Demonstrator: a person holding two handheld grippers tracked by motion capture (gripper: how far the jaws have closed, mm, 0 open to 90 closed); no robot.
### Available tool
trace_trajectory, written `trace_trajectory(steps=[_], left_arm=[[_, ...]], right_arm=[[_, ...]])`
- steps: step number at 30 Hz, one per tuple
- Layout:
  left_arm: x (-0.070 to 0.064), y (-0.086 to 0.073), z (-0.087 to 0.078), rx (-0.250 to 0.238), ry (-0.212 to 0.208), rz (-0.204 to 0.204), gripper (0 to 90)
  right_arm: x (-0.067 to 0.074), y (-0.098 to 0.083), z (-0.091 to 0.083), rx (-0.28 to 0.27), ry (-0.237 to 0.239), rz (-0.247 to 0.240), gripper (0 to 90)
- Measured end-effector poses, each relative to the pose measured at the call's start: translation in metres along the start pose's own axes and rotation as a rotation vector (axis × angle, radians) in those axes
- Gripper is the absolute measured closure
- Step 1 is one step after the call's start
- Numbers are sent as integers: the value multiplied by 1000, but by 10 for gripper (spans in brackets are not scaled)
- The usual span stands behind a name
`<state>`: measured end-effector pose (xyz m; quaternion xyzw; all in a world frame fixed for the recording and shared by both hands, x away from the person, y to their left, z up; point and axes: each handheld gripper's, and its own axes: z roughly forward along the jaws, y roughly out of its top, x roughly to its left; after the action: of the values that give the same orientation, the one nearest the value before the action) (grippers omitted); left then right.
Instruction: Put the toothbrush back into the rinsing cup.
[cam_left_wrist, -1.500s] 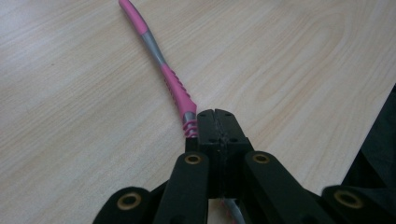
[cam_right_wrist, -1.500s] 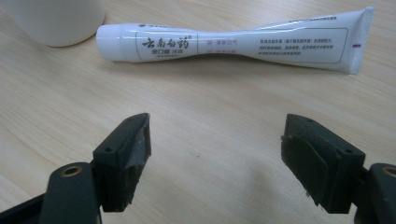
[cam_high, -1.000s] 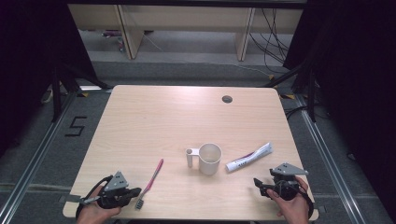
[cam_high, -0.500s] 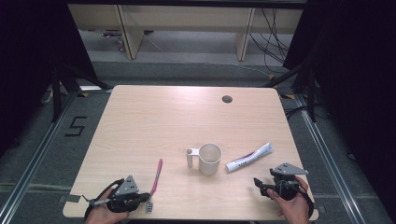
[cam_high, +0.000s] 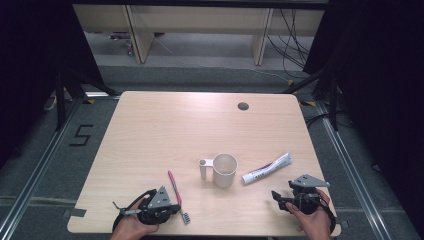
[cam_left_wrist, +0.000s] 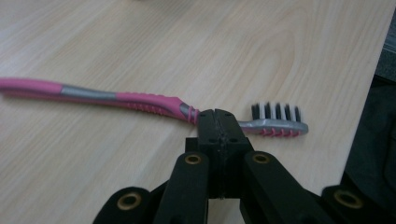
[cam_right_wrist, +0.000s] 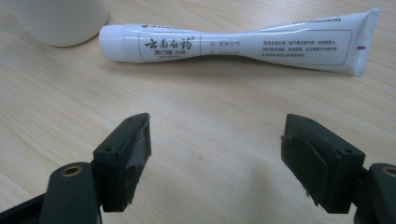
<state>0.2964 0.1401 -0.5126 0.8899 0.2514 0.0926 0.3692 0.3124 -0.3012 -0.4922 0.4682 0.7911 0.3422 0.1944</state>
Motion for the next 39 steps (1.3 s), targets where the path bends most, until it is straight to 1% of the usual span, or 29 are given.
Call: trace_trajectory(steps=[3,5,6,7,8,9,10,11,12,13,14,15,16,17,18,19,20,22,24,25,28,29,30,32,33,34,35,36,39], left_arm=[[-2,9,8,-6,-5,19,897],[-2,15,12,-2,-12,38,897],[-3,18,15,-1,-10,43,897],[-2,22,18,9,-18,55,897],[-2,23,20,9,-22,55,897],[-2,25,22,7,-15,60,897],[-2,27,24,9,-16,66,897],[-2,29,26,9,-18,68,897],[-2,31,28,3,-20,68,896],[-2,33,29,10,-17,78,897],[-1,35,29,2,-16,75,896],[0,36,28,6,-17,84,896],[1,38,28,-4,-15,83,894],[3,39,25,8,-16,96,888],[4,40,23,0,-18,91,859],[6,41,20,1,-7,105,846],[9,42,17,7,-2,124,846],[17,45,10,11,-3,140,794],[23,48,6,11,5,154,778],[28,50,4,24,6,173,760],[38,53,1,67,-22,205,682],[41,55,0,81,-19,208,635],[44,56,1,94,-16,204,635],[49,58,3,120,-33,208,610],[52,58,5,132,-38,214,594],[54,59,7,147,-42,210,582],[55,59,10,158,-48,212,568],[56,60,11,173,-46,215,550],[56,61,16,187,-63,196,558]], right_arm=[[-1,0,1,-8,12,-19,253],[1,-1,3,-12,16,-6,253],[2,-1,2,1,14,14,253],[2,-1,2,-5,16,12,253],[3,0,1,13,19,29,252],[3,0,1,7,19,33,253],[2,-1,2,-3,16,5,253],[1,-1,2,-5,17,-1,252],[2,-1,2,-1,30,9,252],[0,0,2,-5,28,-21,253],[0,0,3,-6,27,-18,253],[0,0,2,-1,27,-18,253],[0,0,3,-3,31,-23,252],[-1,-1,3,-11,28,-42,253],[2,-1,3,-3,37,-7,252],[-1,-1,3,-11,31,-38,253],[-1,-1,3,-11,31,-38,253],[3,-1,3,6,39,4,253],[4,0,3,13,35,14,253],[4,0,2,14,21,10,252],[4,0,2,15,25,5,253],[4,0,2,20,31,16,253],[4,0,2,20,31,16,253],[4,0,2,14,27,8,252],[5,0,2,11,34,19,252],[4,0,3,7,34,12,252],[4,0,2,18,36,19,253],[4,0,2,15,29,7,253],[4,0,2,17,33,18,252]])
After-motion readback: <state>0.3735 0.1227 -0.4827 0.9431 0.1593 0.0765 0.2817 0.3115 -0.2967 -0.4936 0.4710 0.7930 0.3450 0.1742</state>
